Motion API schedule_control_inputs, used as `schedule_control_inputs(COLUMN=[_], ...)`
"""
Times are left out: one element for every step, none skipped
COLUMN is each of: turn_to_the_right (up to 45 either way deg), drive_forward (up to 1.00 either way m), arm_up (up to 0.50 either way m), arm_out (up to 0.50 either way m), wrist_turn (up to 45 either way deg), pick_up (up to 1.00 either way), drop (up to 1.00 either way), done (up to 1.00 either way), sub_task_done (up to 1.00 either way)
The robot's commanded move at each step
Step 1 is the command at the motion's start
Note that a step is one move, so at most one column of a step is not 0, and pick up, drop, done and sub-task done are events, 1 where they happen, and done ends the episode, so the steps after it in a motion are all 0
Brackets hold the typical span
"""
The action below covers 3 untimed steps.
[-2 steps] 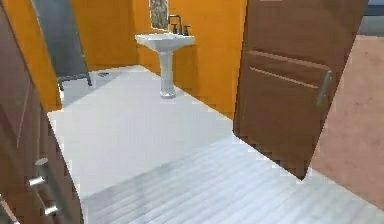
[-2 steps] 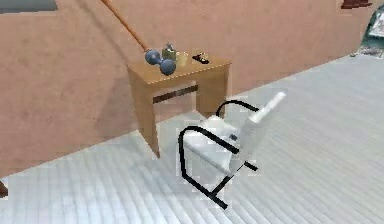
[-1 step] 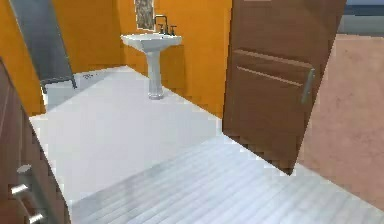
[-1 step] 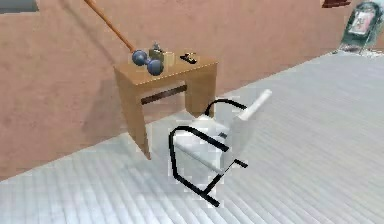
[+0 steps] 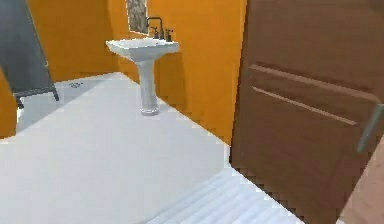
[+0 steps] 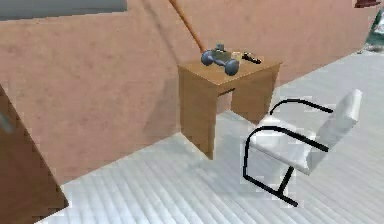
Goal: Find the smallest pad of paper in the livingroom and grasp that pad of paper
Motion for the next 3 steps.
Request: schedule_control_inputs(turn_to_the_right=[-36.0,0.0,-3.0], drive_forward=[0.00,1.00,0.00], arm_up=[0.00,0.00,0.00], arm_out=[0.00,0.00,0.00], wrist_turn=[0.0,0.0,0.0], pick_up=[0.00,0.00,0.00], drop=[0.00,0.00,0.00], done=[0.00,0.00,0.00], sub_task_done=[0.00,0.00,0.00])
